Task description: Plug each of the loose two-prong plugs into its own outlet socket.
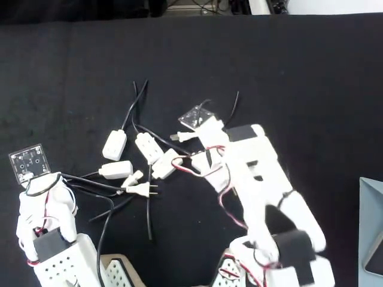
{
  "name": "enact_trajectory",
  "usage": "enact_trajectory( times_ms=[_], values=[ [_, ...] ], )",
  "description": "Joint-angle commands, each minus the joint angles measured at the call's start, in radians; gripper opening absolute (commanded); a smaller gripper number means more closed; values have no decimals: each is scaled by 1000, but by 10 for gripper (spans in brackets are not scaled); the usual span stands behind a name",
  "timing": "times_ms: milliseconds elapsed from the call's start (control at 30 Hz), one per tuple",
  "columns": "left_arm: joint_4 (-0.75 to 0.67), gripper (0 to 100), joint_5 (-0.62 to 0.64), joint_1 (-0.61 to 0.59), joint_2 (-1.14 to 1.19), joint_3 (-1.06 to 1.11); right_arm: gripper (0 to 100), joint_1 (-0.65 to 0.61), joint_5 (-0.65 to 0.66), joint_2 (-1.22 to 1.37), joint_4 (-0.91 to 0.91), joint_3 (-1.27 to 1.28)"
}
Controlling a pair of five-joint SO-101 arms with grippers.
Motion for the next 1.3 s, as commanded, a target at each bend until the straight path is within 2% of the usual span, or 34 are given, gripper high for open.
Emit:
enact_trajectory(
  times_ms=[0, 233, 667, 733, 833, 1267],
  values=[
    [-18, 30, -6, -4, -5, -7, 145, 3, -12, 107, -25, -35],
    [-18, 30, -6, -4, -5, -7, 145, 75, -11, 177, -25, -68],
    [-18, 30, -6, -4, -5, -7, 147, 107, -6, 15, 46, -67],
    [-18, 30, -6, -4, -5, -7, 174, 107, -6, 12, 48, -61],
    [-18, 30, -6, -4, -5, -7, 207, 107, -8, 41, 44, -61],
    [-18, 30, -6, -5, -5, -7, 194, 141, -6, 220, -72, -65]
  ],
)
